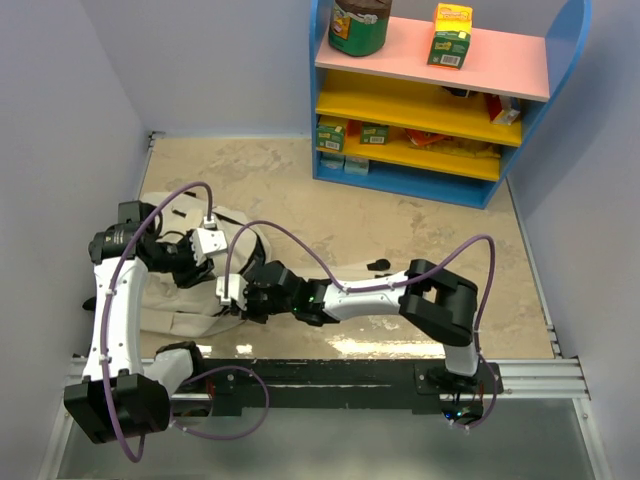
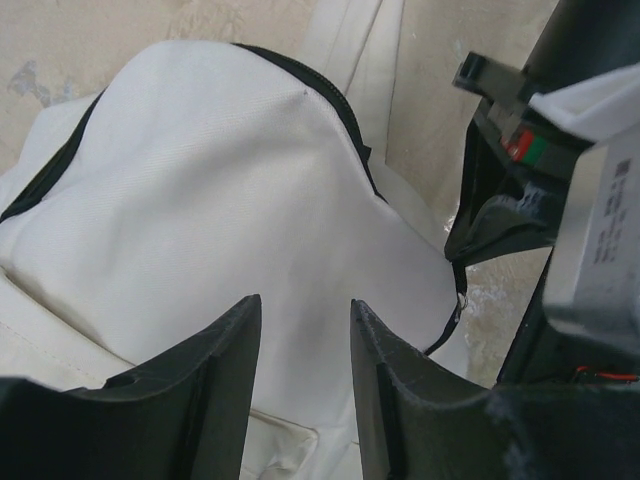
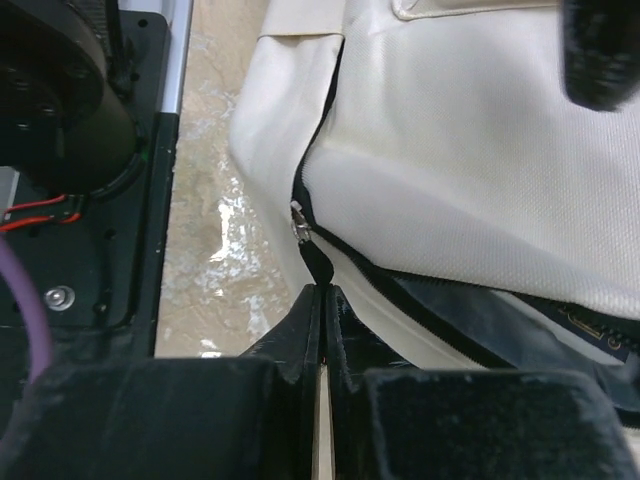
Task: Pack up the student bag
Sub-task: Zip the student bag at the center of the board.
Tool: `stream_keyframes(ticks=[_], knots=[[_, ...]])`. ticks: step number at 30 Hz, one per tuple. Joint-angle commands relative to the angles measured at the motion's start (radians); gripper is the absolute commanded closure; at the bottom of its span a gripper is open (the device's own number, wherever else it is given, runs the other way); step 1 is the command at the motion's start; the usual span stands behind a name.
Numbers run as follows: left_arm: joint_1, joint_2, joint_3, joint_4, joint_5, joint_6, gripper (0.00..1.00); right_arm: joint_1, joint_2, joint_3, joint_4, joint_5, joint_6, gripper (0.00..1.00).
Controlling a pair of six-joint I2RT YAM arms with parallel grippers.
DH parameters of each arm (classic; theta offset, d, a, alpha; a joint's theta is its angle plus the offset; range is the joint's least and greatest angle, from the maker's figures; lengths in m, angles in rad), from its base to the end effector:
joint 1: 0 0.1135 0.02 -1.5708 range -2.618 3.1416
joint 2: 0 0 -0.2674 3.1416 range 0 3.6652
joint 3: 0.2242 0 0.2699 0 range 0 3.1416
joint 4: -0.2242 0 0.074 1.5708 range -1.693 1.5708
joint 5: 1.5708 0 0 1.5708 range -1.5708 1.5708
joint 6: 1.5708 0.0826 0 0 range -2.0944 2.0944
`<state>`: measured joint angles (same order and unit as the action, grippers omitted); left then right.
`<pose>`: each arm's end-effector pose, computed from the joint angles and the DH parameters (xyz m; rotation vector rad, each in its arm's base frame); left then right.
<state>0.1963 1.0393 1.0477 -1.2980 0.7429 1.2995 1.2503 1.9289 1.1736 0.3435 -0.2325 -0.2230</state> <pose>0.1919 -0.0188 0.2767 1.3711 1.9757 -0.4546 0.1357 0.4691 0.1654 -1.5132 1.4321 0.8793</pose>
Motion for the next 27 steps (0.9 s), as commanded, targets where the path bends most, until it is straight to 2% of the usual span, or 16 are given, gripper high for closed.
stream_keyframes(ticks=[1,10,16,27], knots=[[0.006,-0.031,-0.023,-0.017,-0.037,0.052,0.55,0.001,-0.09,-0.031,0.019,0.007,0.053,1.0],[-0.012,-0.061,-0.112,-0.021,-0.114,0.034,0.53,0.001,-0.139,-0.055,0.04,0.03,0.14,1.0],[-0.173,-0.108,-0.241,-0.021,-0.183,-0.02,0.53,0.0,-0.146,-0.06,0.057,0.137,0.215,1.0],[-0.179,-0.101,-0.259,-0.021,-0.177,-0.016,0.55,-0.051,-0.154,-0.043,0.035,0.147,0.267,1.0]])
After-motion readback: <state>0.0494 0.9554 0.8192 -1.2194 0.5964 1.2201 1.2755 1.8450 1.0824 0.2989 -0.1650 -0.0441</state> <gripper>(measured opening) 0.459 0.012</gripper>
